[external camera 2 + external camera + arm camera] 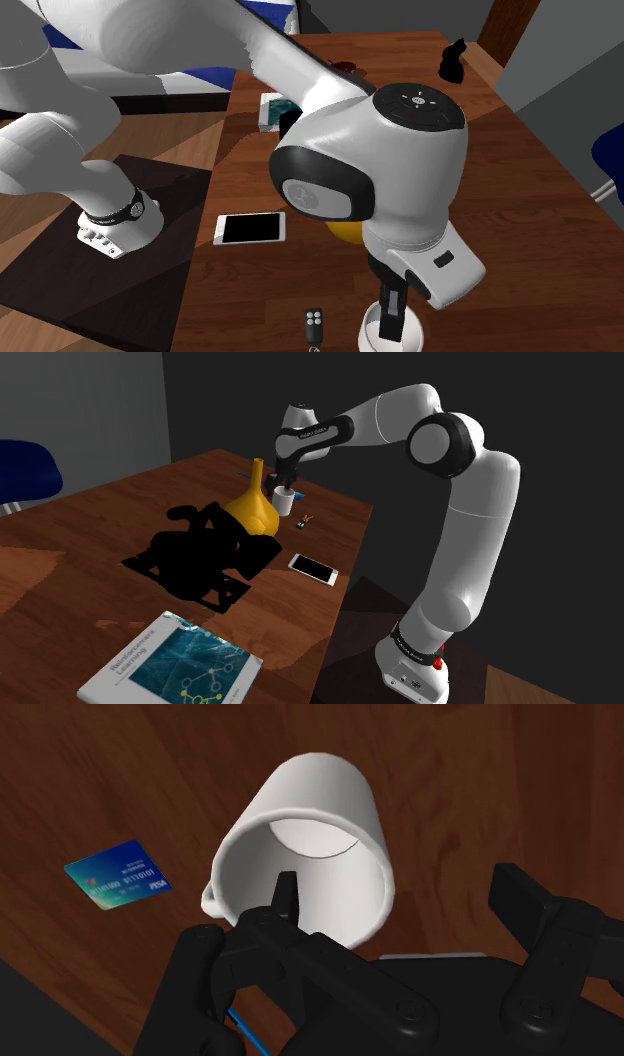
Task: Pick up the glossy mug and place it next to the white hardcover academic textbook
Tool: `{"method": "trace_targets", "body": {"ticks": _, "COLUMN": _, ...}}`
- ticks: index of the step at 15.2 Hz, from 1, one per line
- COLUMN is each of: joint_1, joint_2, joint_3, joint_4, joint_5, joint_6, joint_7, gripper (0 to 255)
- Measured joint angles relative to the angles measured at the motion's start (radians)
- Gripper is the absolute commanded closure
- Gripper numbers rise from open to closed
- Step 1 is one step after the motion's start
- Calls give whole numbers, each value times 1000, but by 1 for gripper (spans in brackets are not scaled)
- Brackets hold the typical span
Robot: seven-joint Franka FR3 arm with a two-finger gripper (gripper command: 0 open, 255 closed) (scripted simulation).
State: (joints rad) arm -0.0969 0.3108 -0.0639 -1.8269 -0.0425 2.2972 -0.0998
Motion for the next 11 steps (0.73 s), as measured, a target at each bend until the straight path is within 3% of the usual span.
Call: {"method": "trace_targets", "body": {"ticks": 11, "joint_1": -7, "joint_2": 70, "joint_3": 0, "joint_4": 10, "joint_5": 4, "joint_6": 61, "joint_7": -6, "gripper": 0}}
